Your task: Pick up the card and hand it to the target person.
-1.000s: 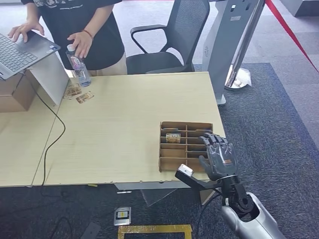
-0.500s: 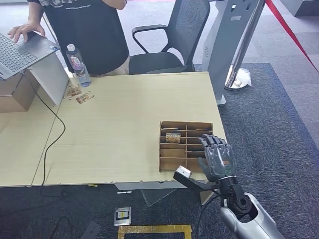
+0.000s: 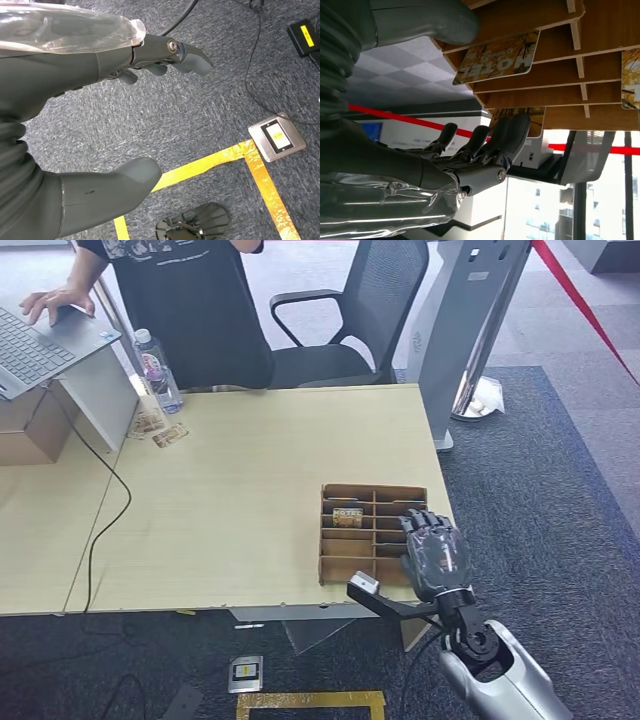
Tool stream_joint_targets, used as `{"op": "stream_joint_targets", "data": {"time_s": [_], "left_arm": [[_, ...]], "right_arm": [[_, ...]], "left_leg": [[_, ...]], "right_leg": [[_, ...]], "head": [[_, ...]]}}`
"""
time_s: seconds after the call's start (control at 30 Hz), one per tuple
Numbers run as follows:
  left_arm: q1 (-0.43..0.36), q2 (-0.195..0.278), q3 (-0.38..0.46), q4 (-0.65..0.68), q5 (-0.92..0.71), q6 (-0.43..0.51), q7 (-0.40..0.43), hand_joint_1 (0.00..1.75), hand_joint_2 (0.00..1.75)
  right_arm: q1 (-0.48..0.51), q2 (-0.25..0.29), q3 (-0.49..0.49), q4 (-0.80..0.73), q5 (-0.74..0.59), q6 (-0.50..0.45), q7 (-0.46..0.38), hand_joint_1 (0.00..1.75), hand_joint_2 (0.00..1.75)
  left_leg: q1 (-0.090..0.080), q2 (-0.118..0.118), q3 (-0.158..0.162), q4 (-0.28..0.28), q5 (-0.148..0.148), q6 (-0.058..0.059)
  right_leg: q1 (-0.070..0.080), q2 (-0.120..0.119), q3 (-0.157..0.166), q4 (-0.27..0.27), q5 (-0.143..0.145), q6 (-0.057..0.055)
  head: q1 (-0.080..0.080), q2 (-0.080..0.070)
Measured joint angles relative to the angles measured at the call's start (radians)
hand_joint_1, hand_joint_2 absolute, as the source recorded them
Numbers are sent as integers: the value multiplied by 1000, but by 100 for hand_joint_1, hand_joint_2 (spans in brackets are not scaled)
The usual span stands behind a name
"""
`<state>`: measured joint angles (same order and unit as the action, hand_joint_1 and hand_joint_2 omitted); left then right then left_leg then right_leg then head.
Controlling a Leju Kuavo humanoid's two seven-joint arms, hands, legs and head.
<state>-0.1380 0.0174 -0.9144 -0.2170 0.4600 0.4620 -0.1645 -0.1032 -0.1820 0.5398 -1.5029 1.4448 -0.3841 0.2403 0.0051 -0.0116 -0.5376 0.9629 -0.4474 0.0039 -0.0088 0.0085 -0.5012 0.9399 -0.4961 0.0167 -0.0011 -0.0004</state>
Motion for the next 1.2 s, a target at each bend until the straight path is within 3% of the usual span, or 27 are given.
{"op": "stream_joint_targets", "data": {"time_s": [0.13,0.27,0.3,0.93,1.2], "left_arm": [[0,-2,0,0,-15,0,4,0,175],[0,-4,0,0,-18,0,9,0,175],[0,-4,0,0,-17,0,11,0,175],[6,-4,0,0,1,3,3,0,175],[9,-2,0,0,8,3,-6,0,175]], "right_arm": [[-10,0,0,9,6,20,5,75,175],[-19,0,0,19,6,25,8,164,175],[-20,0,0,22,6,26,8,171,175],[-23,-1,-9,17,10,41,10,175,175],[-8,-33,-52,-92,-86,117,-60,175,175]], "left_leg": [[0,0,0,0,0,0],[0,0,0,0,0,0],[0,0,0,0,0,0],[0,0,0,0,0,0],[0,0,0,0,0,0]], "right_leg": [[0,0,0,0,0,0],[0,0,0,0,0,0],[0,0,0,0,0,0],[0,0,0,0,0,0],[0,0,0,0,0,0]], "head": [[0,0],[0,0],[0,0],[0,0],[0,0]]}}
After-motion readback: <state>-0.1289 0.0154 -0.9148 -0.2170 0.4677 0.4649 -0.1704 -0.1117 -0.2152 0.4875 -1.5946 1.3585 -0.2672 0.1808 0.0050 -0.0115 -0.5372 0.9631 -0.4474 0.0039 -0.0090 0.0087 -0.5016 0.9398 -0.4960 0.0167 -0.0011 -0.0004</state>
